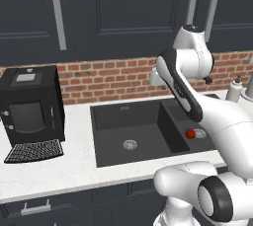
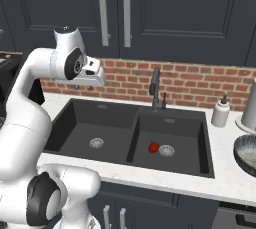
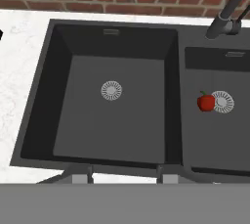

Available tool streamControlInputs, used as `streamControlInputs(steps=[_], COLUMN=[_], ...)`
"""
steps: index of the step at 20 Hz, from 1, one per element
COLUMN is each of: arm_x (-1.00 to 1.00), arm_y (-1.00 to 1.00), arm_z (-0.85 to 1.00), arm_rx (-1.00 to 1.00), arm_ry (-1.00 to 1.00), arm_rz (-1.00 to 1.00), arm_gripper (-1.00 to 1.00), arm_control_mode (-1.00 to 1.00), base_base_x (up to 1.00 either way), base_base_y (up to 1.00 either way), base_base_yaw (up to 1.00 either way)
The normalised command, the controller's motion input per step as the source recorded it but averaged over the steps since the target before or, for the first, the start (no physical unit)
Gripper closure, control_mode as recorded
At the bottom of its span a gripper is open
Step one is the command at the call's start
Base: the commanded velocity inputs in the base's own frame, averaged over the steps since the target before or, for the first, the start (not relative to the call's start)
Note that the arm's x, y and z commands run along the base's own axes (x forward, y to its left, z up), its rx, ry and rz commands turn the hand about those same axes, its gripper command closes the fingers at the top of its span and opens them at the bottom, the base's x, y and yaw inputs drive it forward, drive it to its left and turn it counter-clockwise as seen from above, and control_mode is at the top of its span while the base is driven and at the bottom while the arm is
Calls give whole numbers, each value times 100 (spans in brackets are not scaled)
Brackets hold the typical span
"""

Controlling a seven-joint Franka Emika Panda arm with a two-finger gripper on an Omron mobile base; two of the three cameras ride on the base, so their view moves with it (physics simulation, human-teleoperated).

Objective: Pick the bell pepper from the sink and place it in the bowl. Then pick the bowl and place it in the microwave. Then close the microwave door and press the start button.

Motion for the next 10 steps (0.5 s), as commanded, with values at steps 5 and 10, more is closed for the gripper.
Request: streamControlInputs(steps=[5, 10], arm_x=[-10, -39], arm_y=[-7, -40], arm_z=[0, -18], arm_rx=[0, 4], arm_ry=[0, 0], arm_rz=[0, 0], arm_gripper=[-100, -100], arm_control_mode=[-100, -100], base_base_x=[0, 0], base_base_y=[0, 0], base_base_yaw=[0, 0])
